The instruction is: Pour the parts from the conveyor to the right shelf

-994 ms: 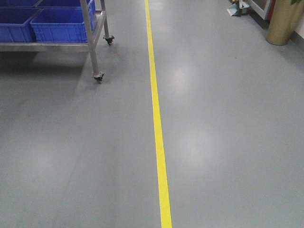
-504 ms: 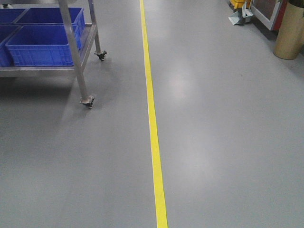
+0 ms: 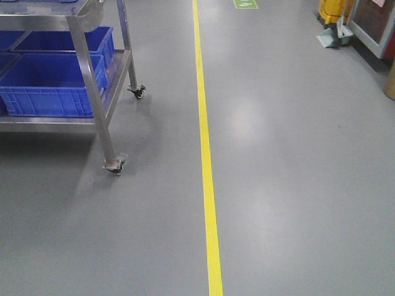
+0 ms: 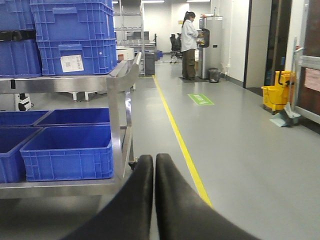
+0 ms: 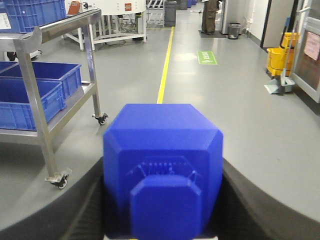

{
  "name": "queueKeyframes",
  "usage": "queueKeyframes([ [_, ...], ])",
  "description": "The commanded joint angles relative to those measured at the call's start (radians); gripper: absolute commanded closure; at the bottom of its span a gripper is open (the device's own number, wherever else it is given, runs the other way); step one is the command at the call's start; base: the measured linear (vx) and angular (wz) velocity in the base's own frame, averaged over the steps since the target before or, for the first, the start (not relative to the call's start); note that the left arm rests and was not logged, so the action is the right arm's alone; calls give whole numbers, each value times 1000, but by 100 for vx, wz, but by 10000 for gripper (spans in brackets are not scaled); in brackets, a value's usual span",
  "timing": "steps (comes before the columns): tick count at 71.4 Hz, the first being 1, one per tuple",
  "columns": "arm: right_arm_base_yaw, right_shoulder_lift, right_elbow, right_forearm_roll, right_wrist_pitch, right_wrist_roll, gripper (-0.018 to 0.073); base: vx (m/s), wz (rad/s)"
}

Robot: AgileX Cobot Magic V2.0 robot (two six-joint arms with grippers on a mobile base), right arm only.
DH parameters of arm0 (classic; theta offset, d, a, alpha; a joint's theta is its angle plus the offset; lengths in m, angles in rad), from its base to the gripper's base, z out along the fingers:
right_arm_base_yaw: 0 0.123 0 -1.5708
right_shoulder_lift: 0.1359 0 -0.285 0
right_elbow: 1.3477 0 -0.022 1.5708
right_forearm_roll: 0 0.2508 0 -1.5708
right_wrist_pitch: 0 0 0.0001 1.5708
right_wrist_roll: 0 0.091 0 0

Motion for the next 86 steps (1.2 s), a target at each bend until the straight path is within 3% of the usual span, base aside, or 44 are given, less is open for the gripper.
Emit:
queueKeyframes([
  [1,-4,13,-27,-6,-83,-10,564,58,14],
  [53,-4,13,-27,-6,-82,-10,564,49,11],
  [86,-4,13,-27,-6,-82,-10,564,33,79],
])
